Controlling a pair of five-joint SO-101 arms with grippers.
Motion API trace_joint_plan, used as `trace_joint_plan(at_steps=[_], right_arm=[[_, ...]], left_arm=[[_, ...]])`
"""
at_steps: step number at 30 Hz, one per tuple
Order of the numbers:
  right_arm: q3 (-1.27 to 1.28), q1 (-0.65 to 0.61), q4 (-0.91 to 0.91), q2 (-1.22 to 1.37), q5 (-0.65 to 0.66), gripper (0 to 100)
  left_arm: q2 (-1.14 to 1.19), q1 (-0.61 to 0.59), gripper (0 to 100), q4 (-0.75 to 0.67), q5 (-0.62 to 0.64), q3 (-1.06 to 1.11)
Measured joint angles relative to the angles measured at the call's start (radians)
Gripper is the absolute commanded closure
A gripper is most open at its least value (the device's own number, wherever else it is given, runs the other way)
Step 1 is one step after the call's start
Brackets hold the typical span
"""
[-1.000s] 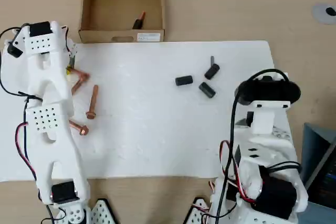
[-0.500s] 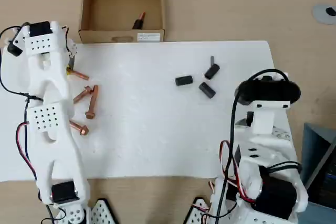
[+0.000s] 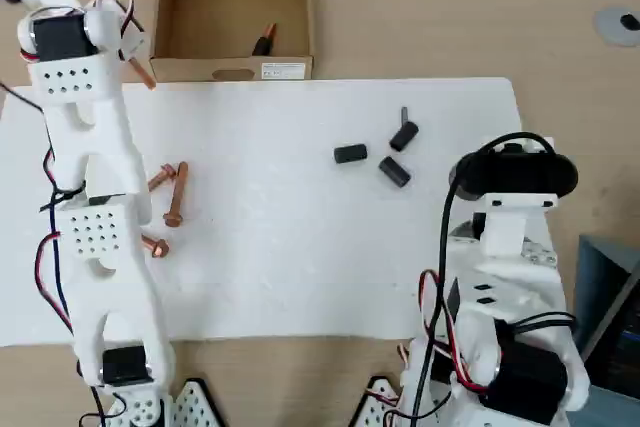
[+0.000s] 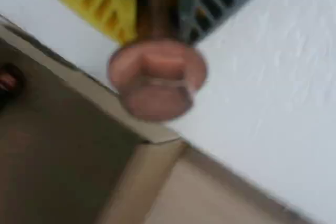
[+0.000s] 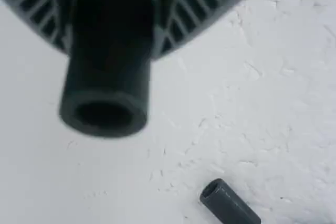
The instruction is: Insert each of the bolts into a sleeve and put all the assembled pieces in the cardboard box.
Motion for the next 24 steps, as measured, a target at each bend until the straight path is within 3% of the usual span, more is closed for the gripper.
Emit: trace_joint_plan(at_steps=[15,24], right_arm=[[0.000,0.000,0.000,-0.117,0.003,98.8],[0.049,0.000,0.000,-0.238,0.051,98.8]], left_arm=[[-0.362,0.181,100,0.003,-0.242,-0.006],[-0.568,0.239,100,0.003,-0.269,0.158]])
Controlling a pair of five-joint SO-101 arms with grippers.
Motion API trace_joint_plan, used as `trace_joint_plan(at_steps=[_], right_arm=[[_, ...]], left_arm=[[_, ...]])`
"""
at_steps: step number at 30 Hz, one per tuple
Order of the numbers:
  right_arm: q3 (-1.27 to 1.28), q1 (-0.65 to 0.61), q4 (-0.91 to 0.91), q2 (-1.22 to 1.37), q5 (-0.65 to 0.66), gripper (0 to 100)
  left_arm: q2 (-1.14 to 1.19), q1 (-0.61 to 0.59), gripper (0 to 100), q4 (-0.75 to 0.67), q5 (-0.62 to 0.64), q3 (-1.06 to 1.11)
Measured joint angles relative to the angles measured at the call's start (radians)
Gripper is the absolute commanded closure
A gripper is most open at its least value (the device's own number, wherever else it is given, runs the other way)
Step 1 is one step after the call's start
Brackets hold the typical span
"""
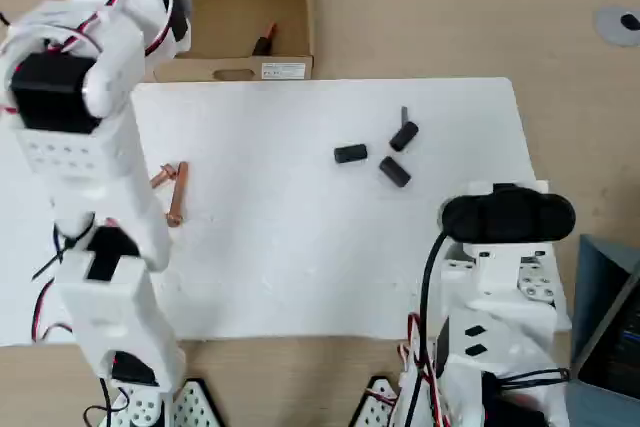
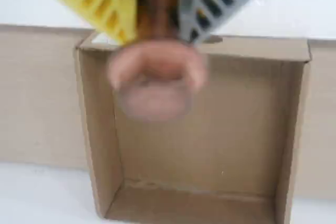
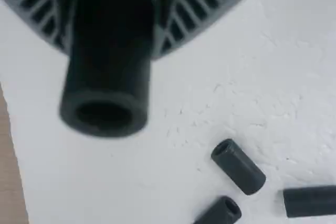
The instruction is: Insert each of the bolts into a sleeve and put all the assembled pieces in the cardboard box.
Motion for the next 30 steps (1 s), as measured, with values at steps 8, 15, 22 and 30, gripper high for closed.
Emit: trace_joint_plan(at_steps=[8,15,22,30], right_arm=[[0.064,0.000,-0.046,-0.006,0.000,98.8],[0.163,-0.038,-0.193,-0.012,0.000,98.8],[0.276,-0.282,-0.267,-0.107,-0.084,98.8],[0.407,-0.522,-0.307,-0.192,-0.112,98.8]], left_arm=[[-0.339,0.025,100,0.000,0.000,0.414],[-0.644,0.051,100,0.000,0.000,0.806],[-0.925,0.061,100,-0.044,0.037,1.198],[-1.274,0.061,100,-0.233,0.044,1.656]])
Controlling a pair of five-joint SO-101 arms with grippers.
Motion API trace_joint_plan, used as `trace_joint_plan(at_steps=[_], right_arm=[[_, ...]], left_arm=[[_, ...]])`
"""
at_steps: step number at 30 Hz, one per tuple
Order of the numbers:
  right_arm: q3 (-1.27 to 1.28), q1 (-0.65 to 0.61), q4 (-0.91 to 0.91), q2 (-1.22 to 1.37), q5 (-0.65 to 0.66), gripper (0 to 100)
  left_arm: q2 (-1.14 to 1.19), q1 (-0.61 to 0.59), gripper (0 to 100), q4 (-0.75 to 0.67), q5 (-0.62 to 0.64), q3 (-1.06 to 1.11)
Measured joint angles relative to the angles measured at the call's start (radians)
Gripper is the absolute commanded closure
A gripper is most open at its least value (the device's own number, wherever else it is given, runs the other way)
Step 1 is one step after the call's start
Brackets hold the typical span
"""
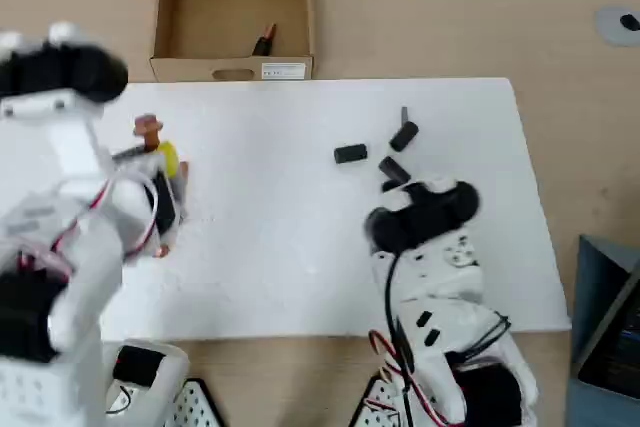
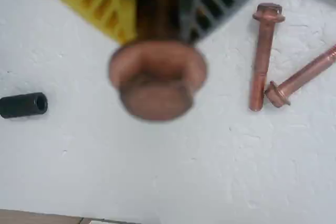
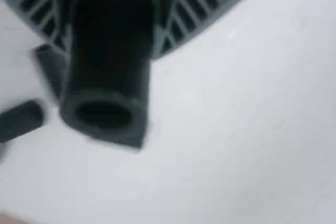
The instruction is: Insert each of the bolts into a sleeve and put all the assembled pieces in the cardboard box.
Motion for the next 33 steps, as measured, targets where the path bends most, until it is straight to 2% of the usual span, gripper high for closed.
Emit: trace_joint_plan(at_steps=[8,15,20,28,33], right_arm=[[0.014,-0.147,0.000,0.000,0.000,98.8],[0.051,-0.272,0.000,0.000,0.000,98.9],[0.064,-0.351,-0.041,0.000,0.000,98.9],[0.124,-0.468,-0.140,0.000,0.000,98.9],[0.141,-0.520,-0.176,0.000,0.000,98.9]], left_arm=[[-0.345,0.003,100,-0.104,0.000,0.373],[-0.591,0.003,100,-0.198,0.003,0.586],[-0.755,0.009,100,-0.293,0.075,0.698],[-0.847,0.186,100,-0.402,0.187,0.760],[-0.847,0.244,100,-0.476,0.212,0.760]])
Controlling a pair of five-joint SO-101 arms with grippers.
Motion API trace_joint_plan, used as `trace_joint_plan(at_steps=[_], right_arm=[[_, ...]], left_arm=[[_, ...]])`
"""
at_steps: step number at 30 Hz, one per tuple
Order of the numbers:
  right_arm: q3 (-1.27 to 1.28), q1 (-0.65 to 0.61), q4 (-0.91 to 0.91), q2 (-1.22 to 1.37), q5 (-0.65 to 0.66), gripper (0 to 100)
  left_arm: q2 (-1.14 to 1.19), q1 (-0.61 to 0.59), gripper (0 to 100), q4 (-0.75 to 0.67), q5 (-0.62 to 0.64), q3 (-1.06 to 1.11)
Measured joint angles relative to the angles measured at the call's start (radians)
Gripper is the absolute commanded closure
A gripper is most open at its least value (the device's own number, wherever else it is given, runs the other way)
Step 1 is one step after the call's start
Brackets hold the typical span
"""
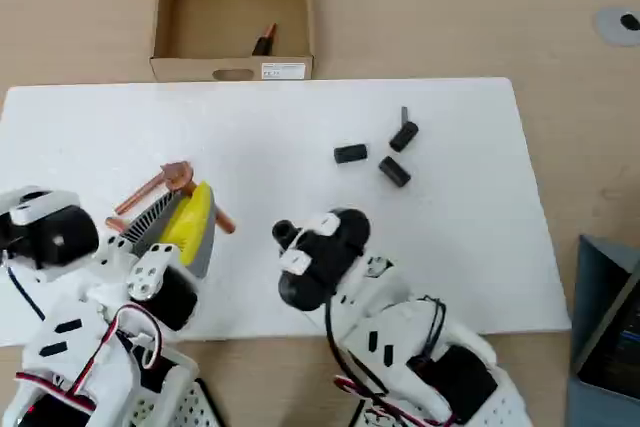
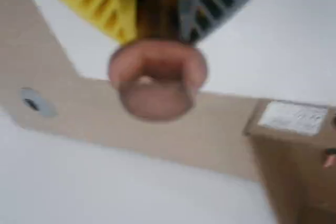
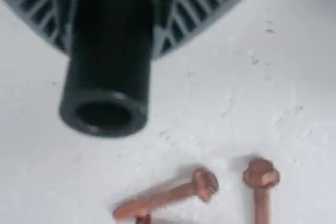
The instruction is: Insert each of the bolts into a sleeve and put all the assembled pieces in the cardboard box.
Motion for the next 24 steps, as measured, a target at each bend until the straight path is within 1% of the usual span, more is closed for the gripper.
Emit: trace_joint_plan(at_steps=[5,10,16,24], right_arm=[[0.000,0.000,-0.003,0.000,0.000,98.9],[0.000,0.000,-0.003,0.000,0.058,98.9],[0.000,0.000,-0.052,0.000,0.069,98.9],[0.003,0.000,-0.072,0.000,0.069,98.9]], left_arm=[[0.000,0.044,100,-0.008,0.008,0.000],[0.000,0.054,100,-0.008,0.083,0.000],[0.000,0.054,100,-0.012,0.152,0.000],[0.003,0.054,100,-0.083,0.166,0.086]])
